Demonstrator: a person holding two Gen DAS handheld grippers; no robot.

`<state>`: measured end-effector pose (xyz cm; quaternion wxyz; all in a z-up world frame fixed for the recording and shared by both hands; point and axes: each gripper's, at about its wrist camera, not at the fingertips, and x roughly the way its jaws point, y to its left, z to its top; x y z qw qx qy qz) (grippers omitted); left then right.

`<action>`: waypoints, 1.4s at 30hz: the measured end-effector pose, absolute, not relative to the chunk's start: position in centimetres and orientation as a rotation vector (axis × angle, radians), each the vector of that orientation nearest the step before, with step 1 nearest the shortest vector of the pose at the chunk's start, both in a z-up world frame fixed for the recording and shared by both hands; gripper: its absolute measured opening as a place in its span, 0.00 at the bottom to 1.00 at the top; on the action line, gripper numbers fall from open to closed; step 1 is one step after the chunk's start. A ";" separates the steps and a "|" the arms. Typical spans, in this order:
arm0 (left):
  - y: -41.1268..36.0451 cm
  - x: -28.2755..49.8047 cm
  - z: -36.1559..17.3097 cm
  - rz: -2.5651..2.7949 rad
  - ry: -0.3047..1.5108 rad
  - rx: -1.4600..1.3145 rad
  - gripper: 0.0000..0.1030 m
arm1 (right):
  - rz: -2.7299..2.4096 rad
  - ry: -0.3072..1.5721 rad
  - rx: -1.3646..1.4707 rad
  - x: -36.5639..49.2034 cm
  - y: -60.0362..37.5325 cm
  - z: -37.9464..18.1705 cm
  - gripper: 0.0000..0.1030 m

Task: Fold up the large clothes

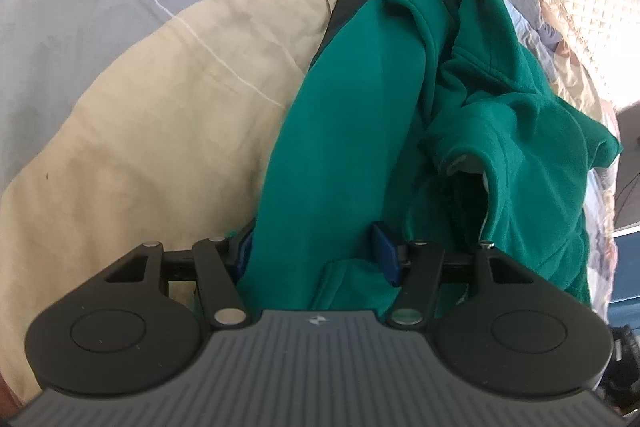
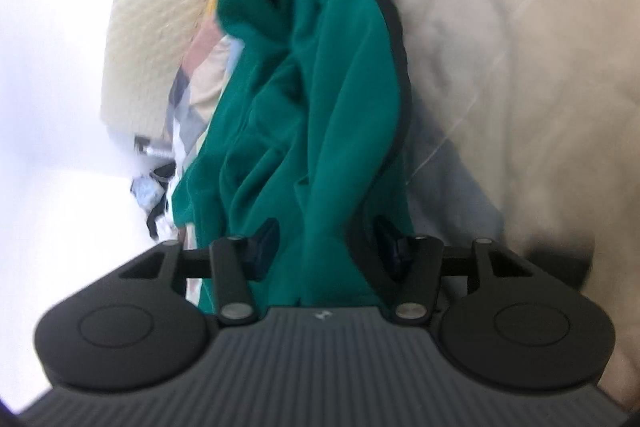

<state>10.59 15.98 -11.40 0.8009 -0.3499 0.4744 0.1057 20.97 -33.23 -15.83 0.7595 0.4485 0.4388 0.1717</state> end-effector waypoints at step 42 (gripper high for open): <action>20.8 4.7 3.8 -0.045 0.537 -1.104 0.05 | 0.441 0.555 1.072 19.6 -40.0 -1.8 0.14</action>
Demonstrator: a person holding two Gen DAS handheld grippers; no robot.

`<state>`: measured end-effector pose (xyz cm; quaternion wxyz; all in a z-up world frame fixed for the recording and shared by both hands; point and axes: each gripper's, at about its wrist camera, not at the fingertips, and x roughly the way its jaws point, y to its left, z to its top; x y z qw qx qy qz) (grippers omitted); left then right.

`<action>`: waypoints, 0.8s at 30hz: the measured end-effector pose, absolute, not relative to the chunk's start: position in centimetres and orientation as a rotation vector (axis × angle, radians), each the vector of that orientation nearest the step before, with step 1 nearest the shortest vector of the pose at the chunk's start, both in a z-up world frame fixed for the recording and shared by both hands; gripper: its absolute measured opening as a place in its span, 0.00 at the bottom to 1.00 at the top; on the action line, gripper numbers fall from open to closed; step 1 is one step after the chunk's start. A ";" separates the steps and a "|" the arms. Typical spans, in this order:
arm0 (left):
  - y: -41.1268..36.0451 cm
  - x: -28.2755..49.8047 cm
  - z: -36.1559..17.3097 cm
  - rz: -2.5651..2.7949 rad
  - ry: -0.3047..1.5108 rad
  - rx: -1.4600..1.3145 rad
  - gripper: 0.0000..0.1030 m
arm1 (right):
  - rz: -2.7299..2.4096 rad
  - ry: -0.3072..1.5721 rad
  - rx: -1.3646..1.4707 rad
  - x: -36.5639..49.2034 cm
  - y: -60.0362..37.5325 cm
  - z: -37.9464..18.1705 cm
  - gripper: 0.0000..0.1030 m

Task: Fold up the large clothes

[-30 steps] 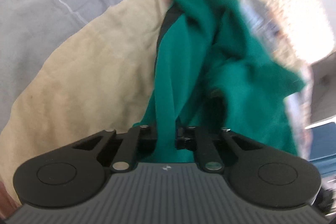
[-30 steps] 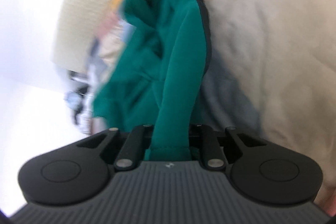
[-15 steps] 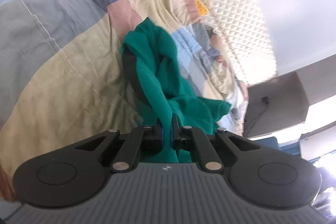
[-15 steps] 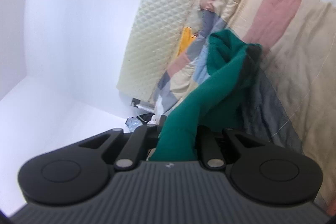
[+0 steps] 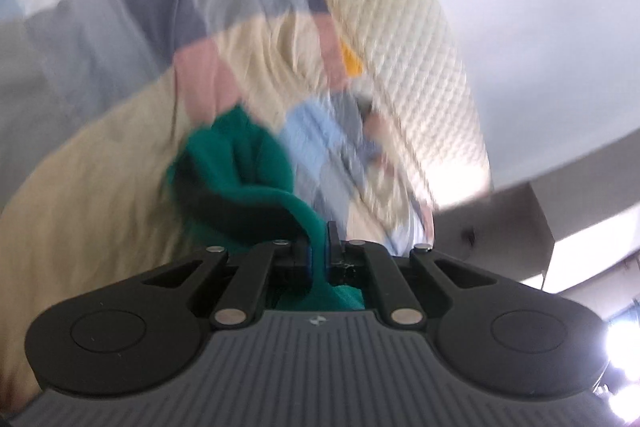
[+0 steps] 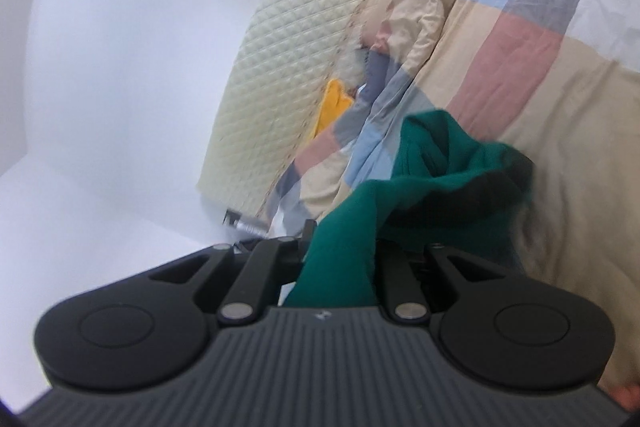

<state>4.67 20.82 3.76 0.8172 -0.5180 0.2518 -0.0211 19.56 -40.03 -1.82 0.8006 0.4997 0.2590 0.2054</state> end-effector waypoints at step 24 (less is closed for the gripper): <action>23.8 30.6 -10.6 0.097 0.486 -0.851 0.08 | 0.170 0.619 1.015 41.7 -34.2 -15.8 0.17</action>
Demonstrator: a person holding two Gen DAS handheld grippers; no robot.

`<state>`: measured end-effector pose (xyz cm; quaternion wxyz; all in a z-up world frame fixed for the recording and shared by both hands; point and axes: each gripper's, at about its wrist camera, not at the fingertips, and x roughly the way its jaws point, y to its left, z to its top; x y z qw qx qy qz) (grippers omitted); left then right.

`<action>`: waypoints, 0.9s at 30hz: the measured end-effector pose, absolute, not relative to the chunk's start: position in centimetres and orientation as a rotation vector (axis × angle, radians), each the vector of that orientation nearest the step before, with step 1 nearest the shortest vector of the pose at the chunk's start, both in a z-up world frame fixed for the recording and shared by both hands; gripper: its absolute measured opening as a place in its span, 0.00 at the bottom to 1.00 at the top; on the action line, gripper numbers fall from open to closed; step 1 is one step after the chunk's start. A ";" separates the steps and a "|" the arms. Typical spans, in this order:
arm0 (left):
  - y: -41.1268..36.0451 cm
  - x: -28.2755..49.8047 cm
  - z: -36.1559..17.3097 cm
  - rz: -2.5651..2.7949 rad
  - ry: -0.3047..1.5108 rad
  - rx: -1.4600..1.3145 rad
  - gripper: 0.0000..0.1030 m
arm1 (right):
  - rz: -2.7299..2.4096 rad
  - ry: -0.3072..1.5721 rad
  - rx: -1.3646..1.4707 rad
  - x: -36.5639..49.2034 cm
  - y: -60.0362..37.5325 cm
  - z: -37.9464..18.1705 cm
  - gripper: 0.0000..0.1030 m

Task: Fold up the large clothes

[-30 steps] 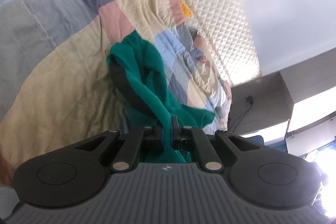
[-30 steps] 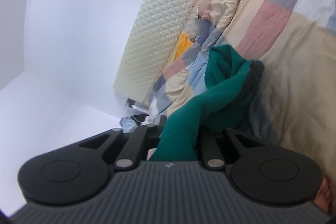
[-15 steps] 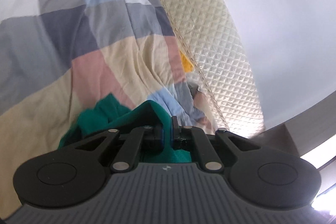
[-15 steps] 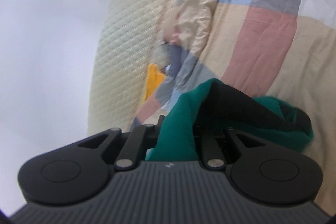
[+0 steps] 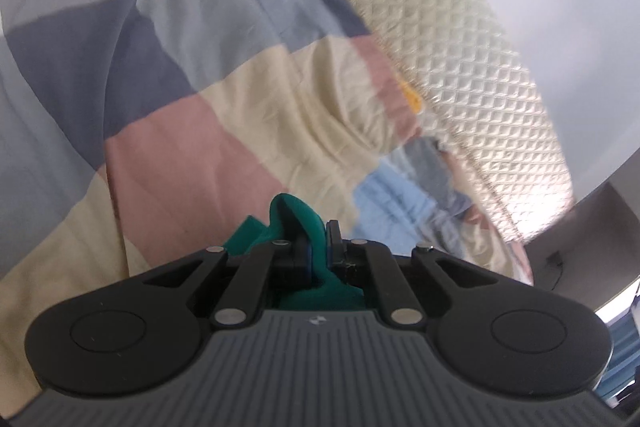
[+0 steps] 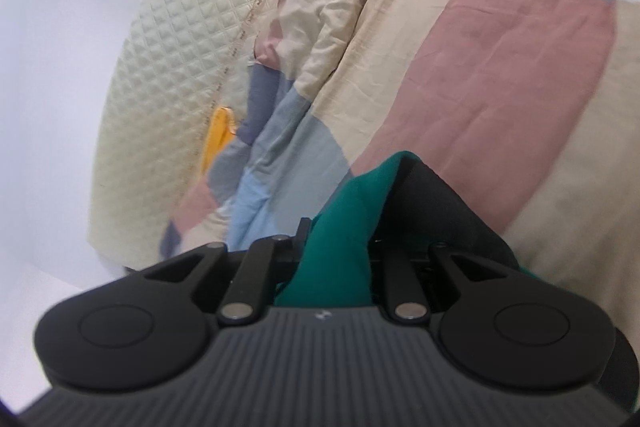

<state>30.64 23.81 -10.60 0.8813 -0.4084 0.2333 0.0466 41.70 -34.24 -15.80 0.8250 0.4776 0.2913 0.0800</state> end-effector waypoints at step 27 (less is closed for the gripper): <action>19.3 21.0 -2.5 0.052 0.341 -0.601 0.62 | 0.225 0.443 0.646 32.3 -30.3 -7.9 0.66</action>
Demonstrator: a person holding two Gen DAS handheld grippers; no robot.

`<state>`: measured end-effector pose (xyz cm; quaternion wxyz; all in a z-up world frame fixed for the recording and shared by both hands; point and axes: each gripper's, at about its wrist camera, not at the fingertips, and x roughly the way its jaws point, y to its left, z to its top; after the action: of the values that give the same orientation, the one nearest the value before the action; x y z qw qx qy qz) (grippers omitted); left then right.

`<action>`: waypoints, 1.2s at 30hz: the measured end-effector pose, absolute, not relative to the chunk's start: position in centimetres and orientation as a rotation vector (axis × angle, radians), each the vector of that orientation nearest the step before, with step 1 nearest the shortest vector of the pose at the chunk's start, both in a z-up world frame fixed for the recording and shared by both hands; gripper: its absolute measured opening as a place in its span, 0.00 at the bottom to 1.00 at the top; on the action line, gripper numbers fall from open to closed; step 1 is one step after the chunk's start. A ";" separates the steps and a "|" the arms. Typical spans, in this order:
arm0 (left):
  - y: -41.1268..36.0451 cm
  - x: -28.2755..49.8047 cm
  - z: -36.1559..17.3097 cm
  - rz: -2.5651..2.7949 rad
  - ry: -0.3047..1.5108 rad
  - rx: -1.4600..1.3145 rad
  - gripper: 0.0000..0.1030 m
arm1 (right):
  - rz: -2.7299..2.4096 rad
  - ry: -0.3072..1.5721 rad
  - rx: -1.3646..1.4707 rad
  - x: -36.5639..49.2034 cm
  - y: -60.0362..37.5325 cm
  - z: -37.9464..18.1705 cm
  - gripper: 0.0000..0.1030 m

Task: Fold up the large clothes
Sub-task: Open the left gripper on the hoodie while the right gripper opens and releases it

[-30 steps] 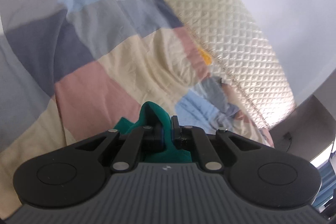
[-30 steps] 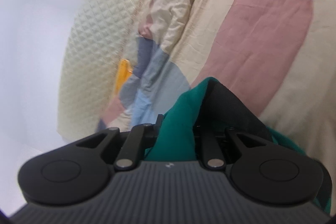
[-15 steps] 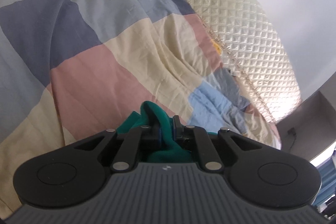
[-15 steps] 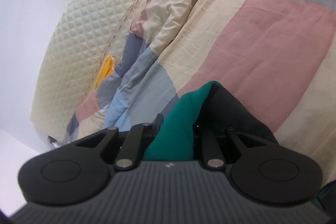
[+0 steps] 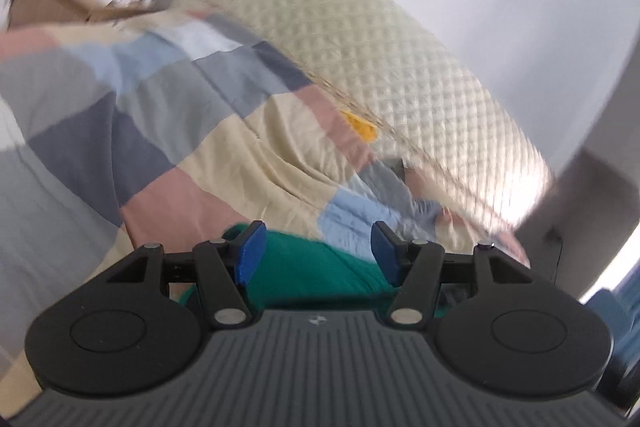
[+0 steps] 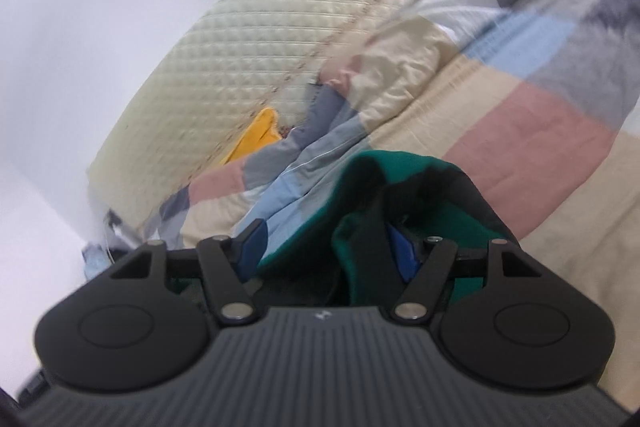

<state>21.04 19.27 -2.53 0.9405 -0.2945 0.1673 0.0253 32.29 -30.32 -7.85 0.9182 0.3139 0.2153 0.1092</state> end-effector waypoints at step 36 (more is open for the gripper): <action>16.1 29.8 -6.4 0.134 0.362 -0.392 0.60 | 0.198 0.769 0.274 50.6 -20.9 -12.9 0.44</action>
<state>29.81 16.15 -6.38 0.9624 -0.1936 0.1786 0.0662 50.64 -20.93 -12.94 0.9130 0.1332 0.3734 0.0962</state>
